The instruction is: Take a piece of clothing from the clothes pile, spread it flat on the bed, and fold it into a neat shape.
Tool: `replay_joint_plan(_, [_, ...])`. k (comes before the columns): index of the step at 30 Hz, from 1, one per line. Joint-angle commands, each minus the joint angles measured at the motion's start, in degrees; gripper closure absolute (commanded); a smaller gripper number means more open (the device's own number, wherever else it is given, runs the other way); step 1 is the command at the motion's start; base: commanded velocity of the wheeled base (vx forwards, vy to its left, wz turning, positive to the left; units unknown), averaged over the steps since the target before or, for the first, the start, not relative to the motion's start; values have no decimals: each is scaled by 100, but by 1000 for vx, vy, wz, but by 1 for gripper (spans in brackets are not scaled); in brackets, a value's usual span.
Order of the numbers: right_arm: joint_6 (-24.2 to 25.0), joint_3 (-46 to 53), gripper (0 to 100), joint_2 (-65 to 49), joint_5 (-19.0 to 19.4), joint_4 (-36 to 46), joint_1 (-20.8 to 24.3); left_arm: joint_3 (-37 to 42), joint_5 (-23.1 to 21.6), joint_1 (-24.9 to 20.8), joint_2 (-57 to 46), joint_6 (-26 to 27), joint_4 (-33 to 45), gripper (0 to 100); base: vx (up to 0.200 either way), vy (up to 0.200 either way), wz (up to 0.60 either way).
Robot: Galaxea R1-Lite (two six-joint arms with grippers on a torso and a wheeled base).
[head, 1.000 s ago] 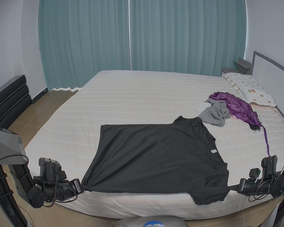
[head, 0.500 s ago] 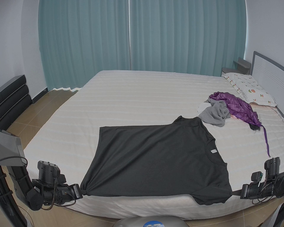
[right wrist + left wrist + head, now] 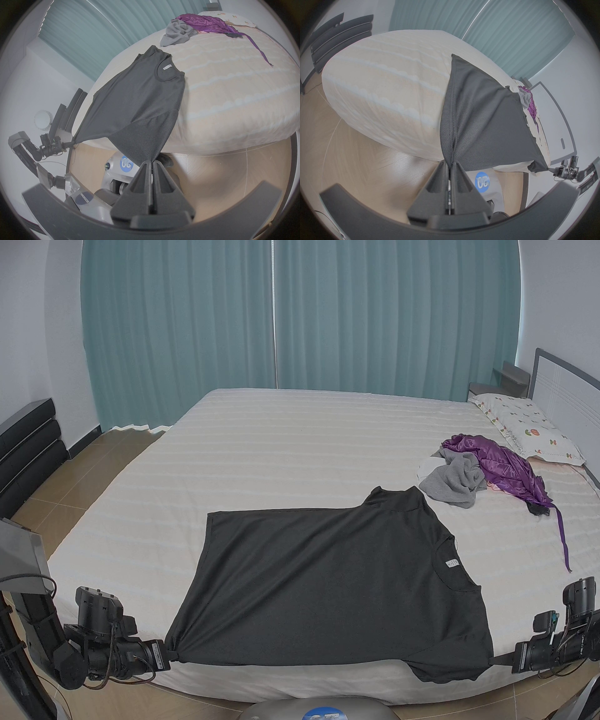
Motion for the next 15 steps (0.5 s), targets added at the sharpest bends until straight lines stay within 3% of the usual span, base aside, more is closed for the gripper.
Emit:
replay_joint_plan(1, [-126, 101, 100, -167, 1, 131, -11, 69, 12, 5, -4, 81, 6, 100, 0, 0, 0])
replay_joint_plan(12, [-548, 101, 100, -536, 1, 870, -11, 280, 127, 14, -31, 520, 68, 100, 0, 0, 0])
replay_joint_plan(15, [-715, 101, 100, -536, 1, 1010, -11, 280, 127, -13, -162, 643, 411, 100, 0, 0, 0])
